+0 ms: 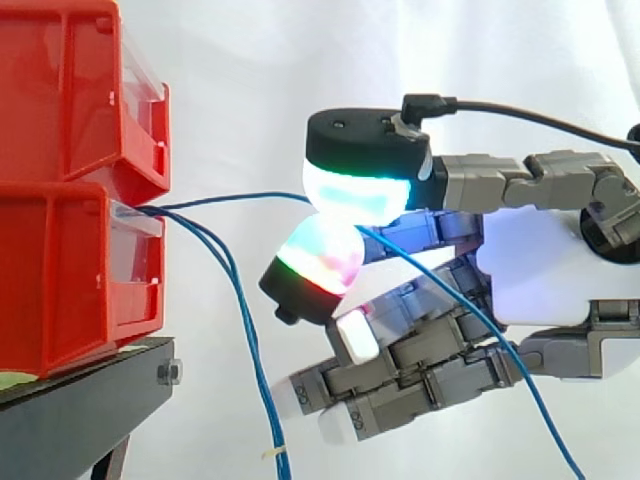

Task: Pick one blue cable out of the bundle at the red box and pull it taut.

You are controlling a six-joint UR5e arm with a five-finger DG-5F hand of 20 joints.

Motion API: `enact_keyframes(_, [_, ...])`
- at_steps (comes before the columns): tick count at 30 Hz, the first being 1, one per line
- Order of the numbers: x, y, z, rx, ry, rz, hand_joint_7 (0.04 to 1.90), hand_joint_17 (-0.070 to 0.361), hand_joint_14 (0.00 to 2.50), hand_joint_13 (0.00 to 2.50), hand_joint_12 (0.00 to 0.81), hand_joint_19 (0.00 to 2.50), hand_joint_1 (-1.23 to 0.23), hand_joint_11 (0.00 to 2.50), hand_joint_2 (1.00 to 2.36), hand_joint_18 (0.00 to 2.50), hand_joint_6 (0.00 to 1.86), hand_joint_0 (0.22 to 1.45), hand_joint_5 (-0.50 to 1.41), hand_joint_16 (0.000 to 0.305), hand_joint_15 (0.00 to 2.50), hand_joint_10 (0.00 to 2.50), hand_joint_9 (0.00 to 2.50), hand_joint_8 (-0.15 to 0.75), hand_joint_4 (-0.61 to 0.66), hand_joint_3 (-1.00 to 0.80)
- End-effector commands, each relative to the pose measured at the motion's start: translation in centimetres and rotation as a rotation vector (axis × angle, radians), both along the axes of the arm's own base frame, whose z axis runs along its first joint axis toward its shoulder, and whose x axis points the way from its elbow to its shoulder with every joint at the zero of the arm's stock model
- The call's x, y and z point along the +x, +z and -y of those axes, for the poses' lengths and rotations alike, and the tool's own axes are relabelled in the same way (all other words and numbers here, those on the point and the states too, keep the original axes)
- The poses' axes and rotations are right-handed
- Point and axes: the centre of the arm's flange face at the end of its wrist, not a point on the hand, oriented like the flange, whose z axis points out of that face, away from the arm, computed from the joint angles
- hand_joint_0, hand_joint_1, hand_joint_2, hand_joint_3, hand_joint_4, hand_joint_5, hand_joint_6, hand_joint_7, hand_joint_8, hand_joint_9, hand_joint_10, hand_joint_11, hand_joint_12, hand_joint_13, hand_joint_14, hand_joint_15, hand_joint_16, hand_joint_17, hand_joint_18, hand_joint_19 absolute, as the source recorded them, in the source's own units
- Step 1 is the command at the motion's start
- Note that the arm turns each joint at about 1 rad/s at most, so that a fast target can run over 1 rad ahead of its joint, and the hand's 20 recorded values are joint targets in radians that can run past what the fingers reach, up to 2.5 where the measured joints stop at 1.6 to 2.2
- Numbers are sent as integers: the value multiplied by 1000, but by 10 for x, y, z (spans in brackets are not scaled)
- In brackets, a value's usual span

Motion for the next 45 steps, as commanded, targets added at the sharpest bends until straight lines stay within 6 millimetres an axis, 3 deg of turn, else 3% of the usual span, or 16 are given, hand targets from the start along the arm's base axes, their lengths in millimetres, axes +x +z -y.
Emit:
enact_keyframes(1, [-3,-2,3,-4,-3,-25,1353,130,4,377,418,165,-829,853,1025,369,864,617,-138,58,115,22,852,320,-107,62])
enact_keyframes(12, [-11,17,10,-16,-9,-47,1349,130,4,380,419,167,-824,859,1025,368,868,617,-138,58,121,20,852,331,-100,63])
enact_keyframes(19, [-18,31,13,-28,-11,-67,1267,124,4,342,406,158,-811,880,1026,321,884,630,-163,55,118,21,796,324,-44,-31])
enact_keyframes(36, [-21,30,20,-34,-20,-94,1195,130,0,262,400,66,-897,861,1018,269,917,705,-196,58,45,20,707,311,-70,-203])
enact_keyframes(45, [-22,30,24,-33,-21,-102,1100,131,0,243,395,35,-904,848,1001,263,903,737,-205,58,15,20,689,305,19,-478])
